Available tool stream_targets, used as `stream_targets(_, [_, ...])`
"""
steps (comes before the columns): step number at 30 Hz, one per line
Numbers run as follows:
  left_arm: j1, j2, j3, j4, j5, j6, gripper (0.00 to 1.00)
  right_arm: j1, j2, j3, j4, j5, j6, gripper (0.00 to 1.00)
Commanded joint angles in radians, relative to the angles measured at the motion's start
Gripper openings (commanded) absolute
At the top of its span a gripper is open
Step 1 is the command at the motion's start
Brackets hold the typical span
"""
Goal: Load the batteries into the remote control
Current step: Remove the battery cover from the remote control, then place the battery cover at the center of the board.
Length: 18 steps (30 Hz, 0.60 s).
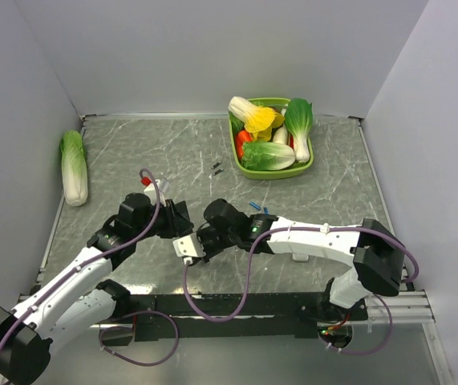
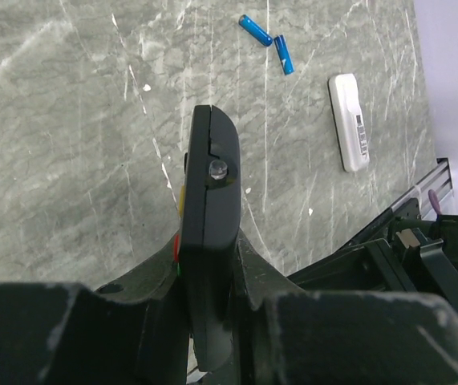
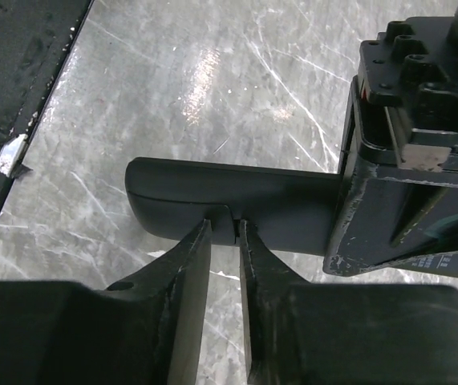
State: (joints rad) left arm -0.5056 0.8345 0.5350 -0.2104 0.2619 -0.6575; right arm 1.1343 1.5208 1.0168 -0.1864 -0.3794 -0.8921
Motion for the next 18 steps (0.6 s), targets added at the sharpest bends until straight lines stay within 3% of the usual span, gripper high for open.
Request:
stream_targets(1, [0.012, -0.061, 0.063, 0.213, -0.107, 0.016, 0.01, 0.022, 0.035, -0.014, -0.229, -0.133, 0.024, 0.24])
stream_targets(7, [0.013, -0.063, 0.060, 0.178, -0.179, 0.041, 0.01, 0.028, 0.029, -0.021, -0.237, -0.124, 0.025, 0.18])
stream_targets(18, [0.013, -0.017, 0.008, 0.236, -0.231, 0.041, 0.01, 0.021, 0.056, -0.038, -0.177, -0.067, 0.062, 0.17])
